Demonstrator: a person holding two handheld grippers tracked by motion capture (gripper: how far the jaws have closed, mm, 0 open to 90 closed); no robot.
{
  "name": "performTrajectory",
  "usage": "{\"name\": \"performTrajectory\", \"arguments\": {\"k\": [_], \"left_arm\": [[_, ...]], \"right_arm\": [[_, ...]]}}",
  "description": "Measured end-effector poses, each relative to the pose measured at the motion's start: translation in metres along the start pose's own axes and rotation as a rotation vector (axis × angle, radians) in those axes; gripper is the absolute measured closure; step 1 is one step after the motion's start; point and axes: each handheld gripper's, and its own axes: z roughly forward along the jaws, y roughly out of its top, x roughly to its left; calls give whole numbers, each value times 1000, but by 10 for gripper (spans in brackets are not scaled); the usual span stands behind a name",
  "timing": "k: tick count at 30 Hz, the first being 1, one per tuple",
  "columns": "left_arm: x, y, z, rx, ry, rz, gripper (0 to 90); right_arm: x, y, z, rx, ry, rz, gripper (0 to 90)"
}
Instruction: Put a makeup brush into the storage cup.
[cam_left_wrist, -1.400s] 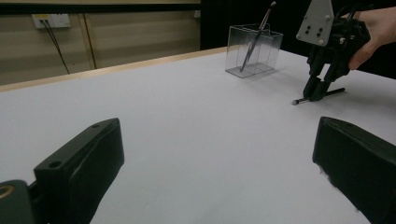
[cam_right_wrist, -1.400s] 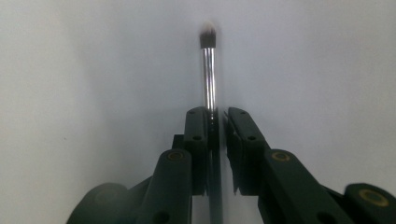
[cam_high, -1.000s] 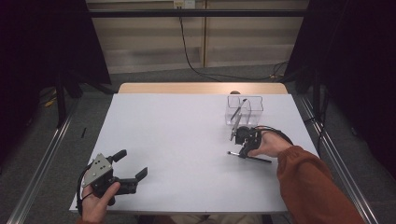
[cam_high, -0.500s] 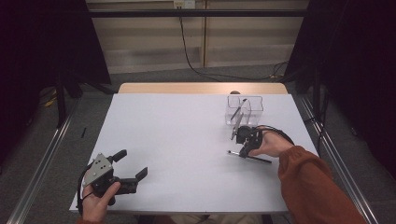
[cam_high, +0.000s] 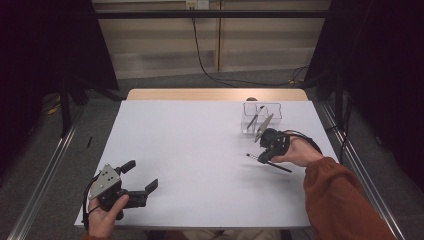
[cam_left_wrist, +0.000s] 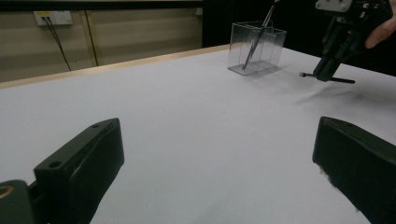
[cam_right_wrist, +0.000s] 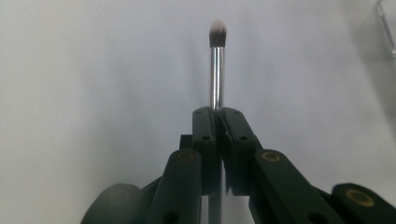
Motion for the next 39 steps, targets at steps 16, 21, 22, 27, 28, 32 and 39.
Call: {"name": "performTrajectory", "arguments": {"k": [16,21,22,27,28,32,39], "left_arm": [[0,0,1,2,-2,5,21],[0,0,1,3,-1,3,21],[0,0,1,3,0,4,21],[0,0,0,1,-4,3,21],[0,0,0,1,-3,3,21],[0,0,0,2,-3,3,21],[-1,0,0,5,-2,7,21]], "right_arm": [[1,-12,-19,-218,-69,121,842],[2,-16,-23,-298,-94,173,842],[2,-17,-23,-317,-99,180,842],[4,-22,-21,-401,-108,222,842],[4,-23,-21,-410,-109,221,842],[6,-23,-20,-432,-135,232,841],[8,-28,-23,-504,-170,276,842]]}}
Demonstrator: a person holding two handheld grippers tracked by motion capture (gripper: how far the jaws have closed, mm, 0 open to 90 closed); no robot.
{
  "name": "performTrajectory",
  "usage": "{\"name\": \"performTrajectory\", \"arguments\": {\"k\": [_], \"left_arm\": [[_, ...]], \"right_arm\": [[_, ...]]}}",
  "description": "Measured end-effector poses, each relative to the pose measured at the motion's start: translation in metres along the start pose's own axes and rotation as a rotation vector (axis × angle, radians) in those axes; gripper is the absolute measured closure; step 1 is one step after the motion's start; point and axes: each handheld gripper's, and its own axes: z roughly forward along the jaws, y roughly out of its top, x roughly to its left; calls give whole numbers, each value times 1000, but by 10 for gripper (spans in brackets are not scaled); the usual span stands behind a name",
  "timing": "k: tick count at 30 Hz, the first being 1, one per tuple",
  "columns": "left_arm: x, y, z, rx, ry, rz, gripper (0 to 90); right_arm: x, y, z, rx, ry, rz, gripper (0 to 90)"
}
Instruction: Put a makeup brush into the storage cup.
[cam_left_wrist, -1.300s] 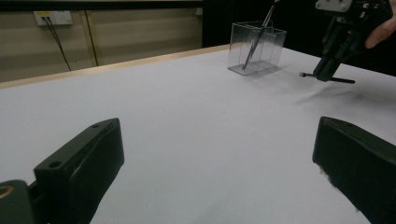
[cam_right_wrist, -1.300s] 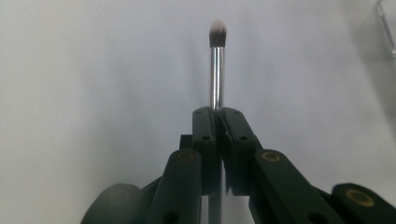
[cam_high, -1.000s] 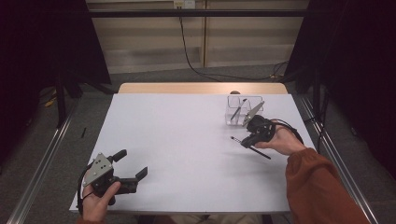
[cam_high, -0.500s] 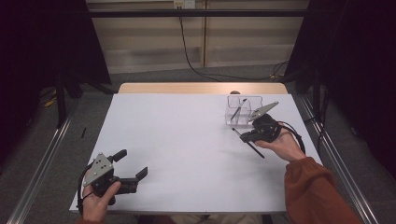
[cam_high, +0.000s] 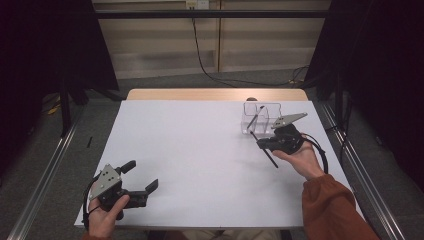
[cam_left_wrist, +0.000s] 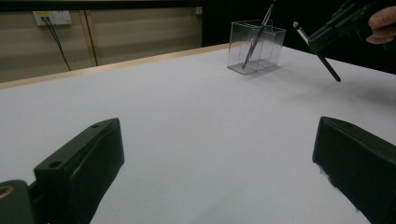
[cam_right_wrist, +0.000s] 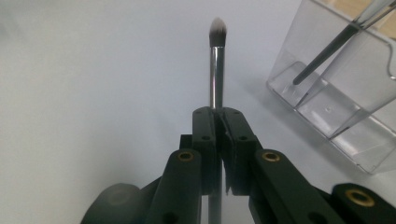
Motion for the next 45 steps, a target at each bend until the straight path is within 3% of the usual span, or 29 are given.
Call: {"name": "performTrajectory", "arguments": {"k": [7,17,23,27,35,45], "left_arm": [[-1,0,0,-3,0,4,21],[-1,0,-1,-2,-2,4,21],[-1,0,0,-2,-1,4,21],[-1,0,0,-3,-1,4,21],[0,0,0,-2,-1,5,21],[0,0,0,-4,0,2,21]], "right_arm": [[0,-5,0,-64,-12,24,842],[2,-5,1,-202,1,74,841],[1,-1,-3,-305,27,111,841],[0,1,-4,-374,18,121,841],[-2,8,-3,-446,-15,127,841],[-8,18,-3,-488,-49,141,840]]}}
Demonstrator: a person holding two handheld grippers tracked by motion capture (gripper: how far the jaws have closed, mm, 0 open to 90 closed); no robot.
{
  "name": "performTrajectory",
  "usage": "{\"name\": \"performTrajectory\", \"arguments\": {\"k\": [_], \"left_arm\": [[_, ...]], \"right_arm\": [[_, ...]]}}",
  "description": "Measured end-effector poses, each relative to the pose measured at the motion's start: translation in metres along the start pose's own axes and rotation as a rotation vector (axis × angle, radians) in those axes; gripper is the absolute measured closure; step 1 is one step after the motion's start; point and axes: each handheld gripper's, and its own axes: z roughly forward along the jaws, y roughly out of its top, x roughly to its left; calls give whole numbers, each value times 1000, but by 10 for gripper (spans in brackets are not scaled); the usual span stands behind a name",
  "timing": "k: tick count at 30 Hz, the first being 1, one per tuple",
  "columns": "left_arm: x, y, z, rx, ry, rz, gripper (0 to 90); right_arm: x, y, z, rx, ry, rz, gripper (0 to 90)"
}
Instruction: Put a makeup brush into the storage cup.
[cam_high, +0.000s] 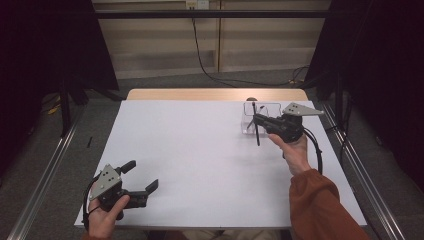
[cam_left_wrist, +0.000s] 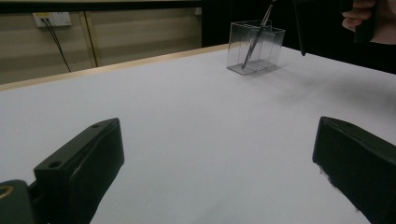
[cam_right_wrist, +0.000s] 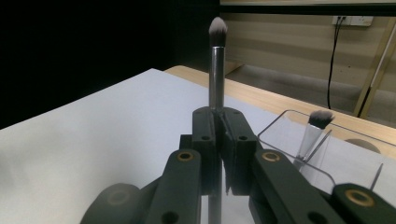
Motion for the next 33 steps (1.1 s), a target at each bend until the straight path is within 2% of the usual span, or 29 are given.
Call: {"name": "performTrajectory", "arguments": {"k": [19,33], "left_arm": [[0,0,0,0,0,-1,21],[1,0,0,0,0,0,21]], "right_arm": [[0,29,16,-21,-21,-28,841],[-8,49,30,-38,-45,-34,840]]}}
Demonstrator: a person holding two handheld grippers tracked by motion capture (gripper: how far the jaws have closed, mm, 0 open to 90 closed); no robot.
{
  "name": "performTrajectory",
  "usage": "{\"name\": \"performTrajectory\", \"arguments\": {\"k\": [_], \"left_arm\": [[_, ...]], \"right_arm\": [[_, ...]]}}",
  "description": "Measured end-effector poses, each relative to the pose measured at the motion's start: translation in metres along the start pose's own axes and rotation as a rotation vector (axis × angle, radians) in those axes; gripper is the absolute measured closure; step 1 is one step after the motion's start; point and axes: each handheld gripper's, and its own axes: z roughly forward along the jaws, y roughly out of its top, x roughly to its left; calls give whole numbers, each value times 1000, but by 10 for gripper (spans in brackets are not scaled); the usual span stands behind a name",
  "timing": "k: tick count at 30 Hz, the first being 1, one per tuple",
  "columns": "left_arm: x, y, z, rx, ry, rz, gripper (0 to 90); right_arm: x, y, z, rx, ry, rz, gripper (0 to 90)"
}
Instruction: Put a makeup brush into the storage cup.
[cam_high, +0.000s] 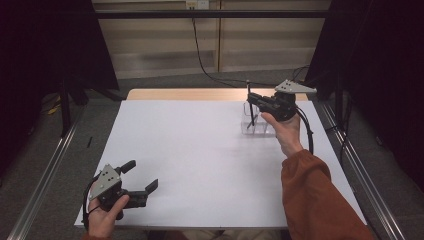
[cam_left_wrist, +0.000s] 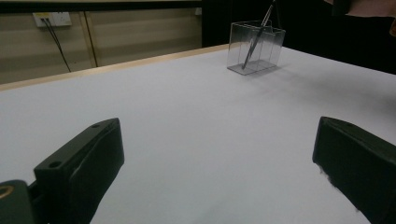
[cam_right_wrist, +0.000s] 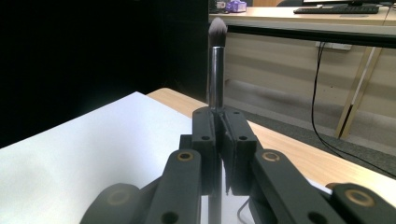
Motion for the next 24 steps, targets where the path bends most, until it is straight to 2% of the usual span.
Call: {"name": "performTrajectory", "arguments": {"k": [13,24], "left_arm": [[1,0,0,0,2,-1,21],[1,0,-1,-3,-3,-5,21]], "right_arm": [[-10,9,18,-4,-38,7,840],[-11,13,33,13,-52,-16,840]]}}
